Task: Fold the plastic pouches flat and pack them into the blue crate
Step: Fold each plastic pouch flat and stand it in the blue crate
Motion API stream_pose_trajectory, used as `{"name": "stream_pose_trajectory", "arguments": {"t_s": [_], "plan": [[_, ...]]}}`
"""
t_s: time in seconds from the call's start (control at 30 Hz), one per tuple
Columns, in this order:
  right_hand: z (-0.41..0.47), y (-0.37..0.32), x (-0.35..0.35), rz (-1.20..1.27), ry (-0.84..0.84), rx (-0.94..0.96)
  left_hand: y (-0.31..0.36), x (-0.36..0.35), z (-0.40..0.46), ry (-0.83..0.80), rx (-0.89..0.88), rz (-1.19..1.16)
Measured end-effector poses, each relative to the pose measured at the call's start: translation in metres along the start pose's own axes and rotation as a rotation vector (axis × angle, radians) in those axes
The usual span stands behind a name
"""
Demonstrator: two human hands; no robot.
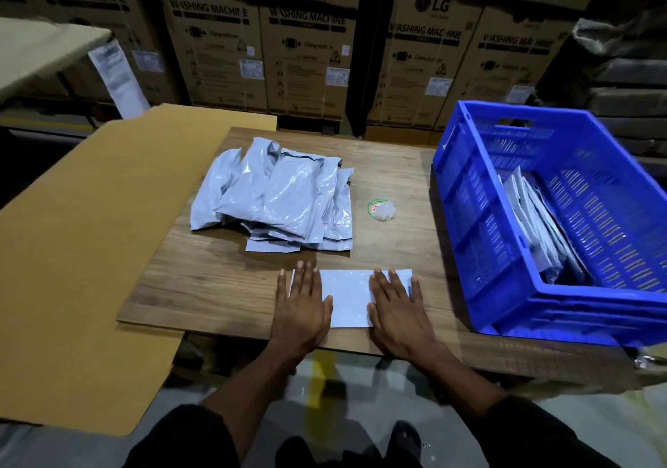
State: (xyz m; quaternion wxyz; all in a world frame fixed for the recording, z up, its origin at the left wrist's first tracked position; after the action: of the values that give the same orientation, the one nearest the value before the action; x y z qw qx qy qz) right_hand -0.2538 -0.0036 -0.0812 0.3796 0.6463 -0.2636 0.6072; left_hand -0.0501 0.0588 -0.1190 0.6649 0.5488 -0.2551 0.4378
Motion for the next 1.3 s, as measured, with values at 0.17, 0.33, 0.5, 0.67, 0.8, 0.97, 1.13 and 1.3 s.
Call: {"name": "stream_pose_trajectory", "arguments": {"t_s": [0.17, 0.33, 0.5, 0.67, 0.8, 0.97, 1.13, 1.3], "plan": [[0.015, -0.028, 0.005, 0.145, -0.003, 0.107, 0.048, -0.007, 0.012, -0.02, -0.072, -0.352], [0.007, -0.018, -0.007, 0.143, 0.013, 0.057, 0.034, -0.028, 0.004, -0.049, -0.144, -0.188], [-0.009, 0.013, -0.015, 0.097, -0.039, -0.055, 0.029, -0.021, -0.001, 0.002, -0.173, -0.023], [-0.012, 0.022, -0.015, 0.094, -0.102, -0.062, 0.018, -0.014, -0.006, 0.027, -0.116, 0.014], [-0.018, 0.033, -0.014, 0.07, -0.189, -0.099, 0.006, -0.007, -0.011, -0.006, -0.056, 0.096], [-0.013, 0.024, 0.007, 0.0, -0.09, -0.107, 0.007, -0.006, -0.01, -0.007, -0.039, 0.137], [0.005, -0.027, 0.006, 0.003, -0.046, 0.19, 0.005, -0.007, -0.011, -0.039, -0.054, 0.16], [-0.001, -0.017, -0.008, 0.026, -0.065, 0.182, 0.007, -0.004, -0.009, -0.085, -0.024, 0.171]]}}
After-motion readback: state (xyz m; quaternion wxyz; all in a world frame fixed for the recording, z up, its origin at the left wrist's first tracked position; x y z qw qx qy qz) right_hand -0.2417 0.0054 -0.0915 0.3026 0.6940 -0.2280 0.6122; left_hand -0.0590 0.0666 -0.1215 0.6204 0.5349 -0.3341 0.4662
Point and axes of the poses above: each hand's wrist, its own z-axis towards the middle knuckle, its own x-axis out of the back of the hand, y = z × x, the point moved 1 cm from there along z, towards the middle knuckle, and after that the axes turned 11 degrees about -z, right-handed, at the moved point
